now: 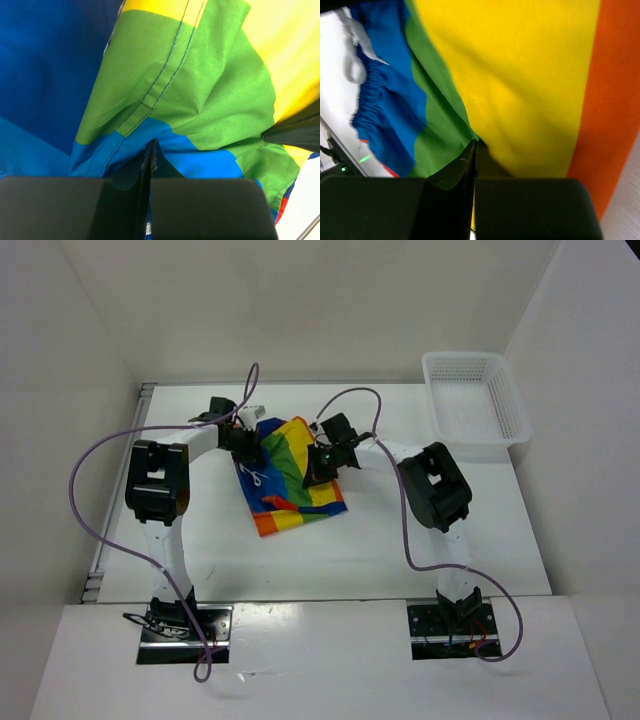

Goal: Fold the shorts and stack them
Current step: Fold the shorts

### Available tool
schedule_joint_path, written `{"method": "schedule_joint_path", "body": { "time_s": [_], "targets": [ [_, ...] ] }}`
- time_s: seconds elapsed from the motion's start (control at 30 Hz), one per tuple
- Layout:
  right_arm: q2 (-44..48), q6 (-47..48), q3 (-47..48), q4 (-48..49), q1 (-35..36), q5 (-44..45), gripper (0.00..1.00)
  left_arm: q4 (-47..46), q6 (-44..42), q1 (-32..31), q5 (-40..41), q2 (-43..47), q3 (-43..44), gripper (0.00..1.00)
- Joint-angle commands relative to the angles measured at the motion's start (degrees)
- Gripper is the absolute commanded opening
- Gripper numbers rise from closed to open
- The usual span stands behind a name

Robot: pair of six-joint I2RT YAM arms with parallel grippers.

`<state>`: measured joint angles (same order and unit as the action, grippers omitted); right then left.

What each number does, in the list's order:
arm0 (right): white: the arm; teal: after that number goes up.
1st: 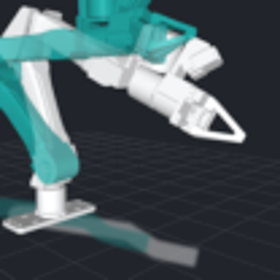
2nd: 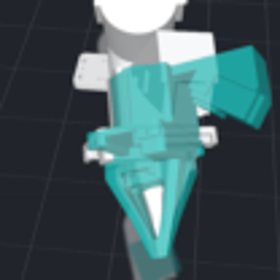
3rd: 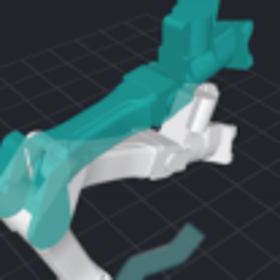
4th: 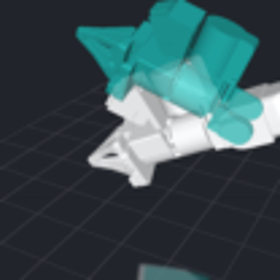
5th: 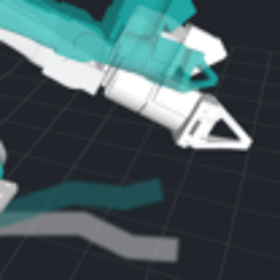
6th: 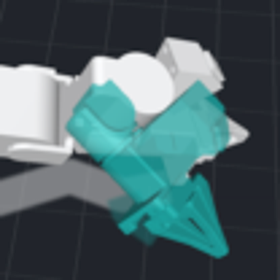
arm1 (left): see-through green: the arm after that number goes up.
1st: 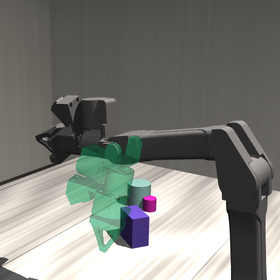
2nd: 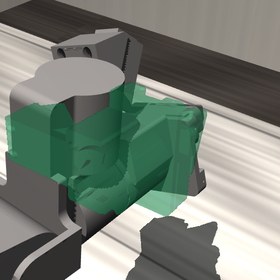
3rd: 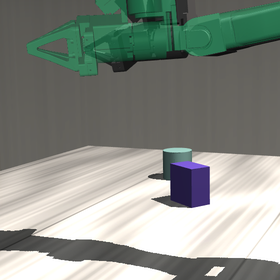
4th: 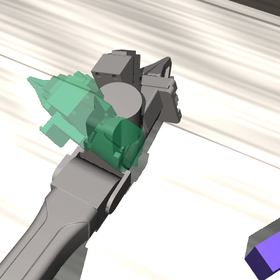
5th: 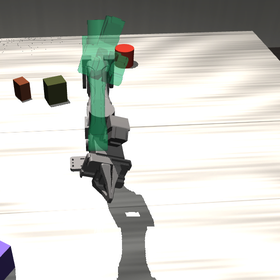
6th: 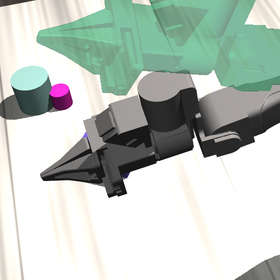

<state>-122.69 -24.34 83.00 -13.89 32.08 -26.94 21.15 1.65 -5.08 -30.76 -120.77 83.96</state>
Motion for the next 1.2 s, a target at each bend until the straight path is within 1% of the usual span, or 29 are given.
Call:
{"method": "schedule_joint_path", "body": {
  "time_s": [0.0, 0.03, 0.1, 0.13, 0.3, 0.33, 0.37, 0.43, 0.5, 0.53, 0.6, 0.67, 0.73, 0.8, 0.83, 0.87, 0.9, 0.93, 0.97, 1.0, 1.03, 1.13, 1.17],
  "targets": [
    [4.3, 2.6, 5.4, -2.7, -0.2, 1.5, 0.00, 2.5, -1.7, 0.7, 0.2, 2.3, 0.4, 0.00],
    [5.9, 2.6, 7.2, -2.7, -0.2, 2.3, 0.00, 2.5, -1.7, 0.7, 0.2, 2.3, 0.4, 0.00],
    [5.9, 2.6, 10.1, -4.0, -0.2, 3.6, 0.00, 3.0, -1.7, 0.7, -0.3, 2.8, 0.4, 0.00],
    [4.8, 3.2, 13.7, -4.9, -0.8, 3.6, 0.00, 3.0, -1.7, 0.7, -0.3, 2.8, 0.4, 0.00],
    [-5.1, 3.2, 24.2, -7.6, -0.8, 3.6, 0.00, 4.2, -1.7, 0.7, -0.3, 2.8, 0.9, 0.00],
    [-6.8, 2.4, 28.0, -8.2, -0.8, 3.6, 0.00, 4.3, -1.7, 0.7, -0.3, 2.8, 0.9, 0.00],
    [-10.4, 1.7, 30.1, -8.9, -1.4, 3.6, 0.00, 4.3, -1.7, 0.7, -0.3, 2.8, 0.9, 0.00],
    [-13.8, 0.6, 35.1, -9.5, -1.4, 5.3, 0.00, 4.9, -1.7, 0.7, -0.3, 3.3, 0.9, 0.00],
    [-18.2, -1.2, 38.0, -10.1, -2.6, 6.6, 0.00, 5.4, -1.7, 0.7, -0.3, 3.9, 0.9, 0.00],
    [-19.4, -1.8, 40.7, -10.6, -2.6, 8.1, 0.00, 5.4, -1.7, 0.7, -0.3, 4.4, 0.9, 0.00],
    [-23.0, -2.9, 43.5, -11.4, -3.2, 8.1, 0.00, 5.4, -1.7, 0.7, -0.3, 4.4, 0.4, 0.00],
    [-25.0, -2.9, 48.9, -14.5, -3.8, 8.7, 0.00, 5.9, -1.7, 1.2, -0.3, 5.6, 0.4, 0.00],
    [-25.7, -2.3, 54.2, -17.9, -3.8, 8.2, 0.04, 6.4, -1.7, 1.2, -0.3, 6.2, 0.4, 0.00],
    [-24.4, -1.0, 57.1, -19.2, -3.8, 8.2, 0.21, 6.5, -1.7, 1.7, -0.3, 7.5, 0.4, 0.01],
    [-23.2, -1.0, 57.6, -19.2, -3.8, 8.2, 0.31, 7.1, -1.7, 1.7, -0.3, 8.6, 0.4, 0.02],
    [-22.0, -0.4, 57.6, -19.9, -3.8, 8.2, 0.62, 7.2, -1.7, 1.7, -0.3, 9.2, 0.4, 0.04],
    [-20.4, -0.4, 57.6, -19.9, -3.8, 8.8, 0.78, 7.9, -1.7, 1.7, -0.3, 9.9, 0.9, 0.15],
    [-17.1, 0.2, 57.6, -19.9, -3.8, 9.4, 0.88, 7.9, -1.7, 1.7, -0.3, 11.7, 1.5, 0.22],
    [-15.3, 0.2, 57.6, -19.9, -3.8, 9.9, 0.94, 7.9, -1.7, 1.7, -0.3, 12.7, 1.5, 0.31],
    [-13.6, 0.2, 56.2, -19.9, -3.8, 11.1, 1.00, 7.9, -1.7, 1.7, -0.3, 13.6, 1.5, 0.38],
    [-9.6, 0.8, 55.3, -19.9, -3.8, 12.0, 1.00, 8.4, -1.7, 1.7, -0.3, 15.4, 2.2, 0.51],
    [-2.6, 2.1, 47.5, -18.5, -3.8, 18.0, 1.00, 9.0, -1.7, 2.3, -0.3, 17.9, 4.1, 0.66],
    [2.8, 2.7, 44.9, -18.5, -3.8, 20.1, 1.00, 9.0, -1.7, 2.3, -0.3, 18.5, 4.7, 0.72]
  ]
}}
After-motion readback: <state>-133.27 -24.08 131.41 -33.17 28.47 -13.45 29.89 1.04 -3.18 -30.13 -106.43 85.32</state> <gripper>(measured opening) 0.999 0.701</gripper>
